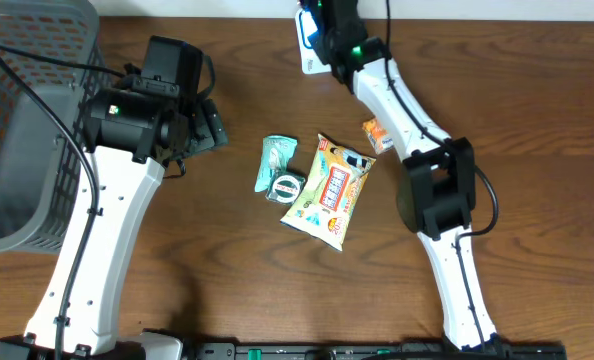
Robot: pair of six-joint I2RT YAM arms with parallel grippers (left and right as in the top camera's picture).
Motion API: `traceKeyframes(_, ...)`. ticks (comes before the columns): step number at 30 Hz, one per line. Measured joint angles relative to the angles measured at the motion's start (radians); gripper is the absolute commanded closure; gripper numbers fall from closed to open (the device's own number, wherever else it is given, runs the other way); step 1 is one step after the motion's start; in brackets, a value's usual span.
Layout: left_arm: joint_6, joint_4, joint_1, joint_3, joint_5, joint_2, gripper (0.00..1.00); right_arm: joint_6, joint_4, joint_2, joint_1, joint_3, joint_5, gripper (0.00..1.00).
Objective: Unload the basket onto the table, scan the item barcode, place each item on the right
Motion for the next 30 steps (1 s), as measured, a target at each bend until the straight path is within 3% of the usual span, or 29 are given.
traceKeyframes(5,0.0,0.0,0.0,0.0,0.0,0.0,0.02,-0.064,-0.015,0.0,0.029,0.013,0.012,0.99)
traceKeyframes(14,0.0,0.0,0.0,0.0,0.0,0.0,0.02,-0.021,-0.202,-0.055,-0.047,0.013,0.01,0.99)
traceKeyframes(26,0.0,0.0,0.0,0.0,0.0,0.0,0.02,0.198,-0.597,-0.185,-0.5,0.02,0.011,0.99)
traceKeyframes(29,0.0,0.0,0.0,0.0,0.0,0.0,0.02,0.218,-0.621,-0.185,-0.561,-0.007,0.001,0.87)
traceKeyframes(30,0.0,0.0,0.0,0.0,0.0,0.0,0.02,0.223,-0.629,-0.185,-0.578,-0.018,-0.002,0.69)
